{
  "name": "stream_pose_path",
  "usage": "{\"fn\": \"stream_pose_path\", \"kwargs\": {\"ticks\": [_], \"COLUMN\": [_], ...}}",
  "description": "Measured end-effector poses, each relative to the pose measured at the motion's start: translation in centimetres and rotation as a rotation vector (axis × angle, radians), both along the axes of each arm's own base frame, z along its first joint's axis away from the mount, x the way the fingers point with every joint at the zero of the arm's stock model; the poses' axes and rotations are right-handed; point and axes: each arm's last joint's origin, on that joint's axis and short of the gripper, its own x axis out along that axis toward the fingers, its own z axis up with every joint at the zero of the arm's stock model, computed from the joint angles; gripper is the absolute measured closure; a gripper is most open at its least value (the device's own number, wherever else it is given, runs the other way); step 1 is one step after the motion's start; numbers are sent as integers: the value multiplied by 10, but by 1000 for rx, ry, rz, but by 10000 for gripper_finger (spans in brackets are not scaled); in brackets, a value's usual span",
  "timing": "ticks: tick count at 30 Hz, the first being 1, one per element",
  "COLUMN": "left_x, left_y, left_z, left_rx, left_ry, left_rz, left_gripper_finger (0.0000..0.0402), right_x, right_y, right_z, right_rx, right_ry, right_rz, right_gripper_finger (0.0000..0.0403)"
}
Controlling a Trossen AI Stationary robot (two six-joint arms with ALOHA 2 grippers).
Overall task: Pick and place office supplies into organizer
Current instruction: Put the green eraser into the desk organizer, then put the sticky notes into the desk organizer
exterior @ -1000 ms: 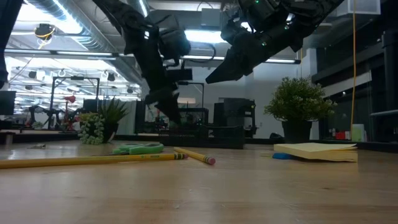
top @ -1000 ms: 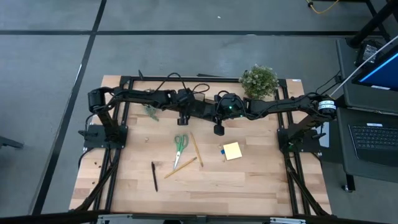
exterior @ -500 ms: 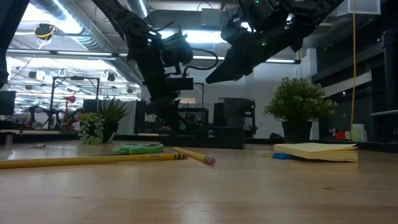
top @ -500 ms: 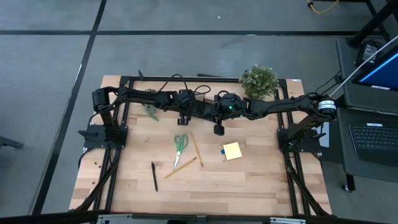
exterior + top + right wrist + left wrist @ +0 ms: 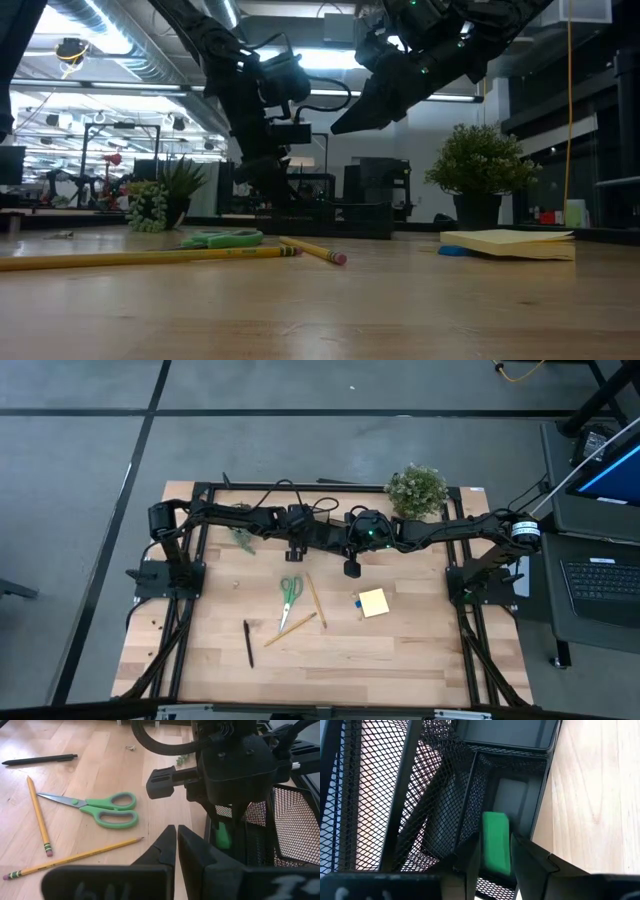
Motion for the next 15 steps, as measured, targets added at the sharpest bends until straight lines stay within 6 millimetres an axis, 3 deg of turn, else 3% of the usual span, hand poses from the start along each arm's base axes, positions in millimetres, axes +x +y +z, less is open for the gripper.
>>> {"fn": "stream_pose_path", "kwargs": {"ticks": [8, 15], "left_x": [2, 12], "left_y": [-1, -8], "left_z": [3, 25], "left_rx": [2, 10], "left_ry": [2, -19], "left_rz": [-3, -31], "left_gripper_finger": [301, 304], "right_x": [0, 0], "right_y": [0, 1], "right_z": [0, 0], "right_rx": [0, 21], "right_ry": [0, -1], "right_rz": [0, -11], "right_gripper_finger": [382, 382]}}
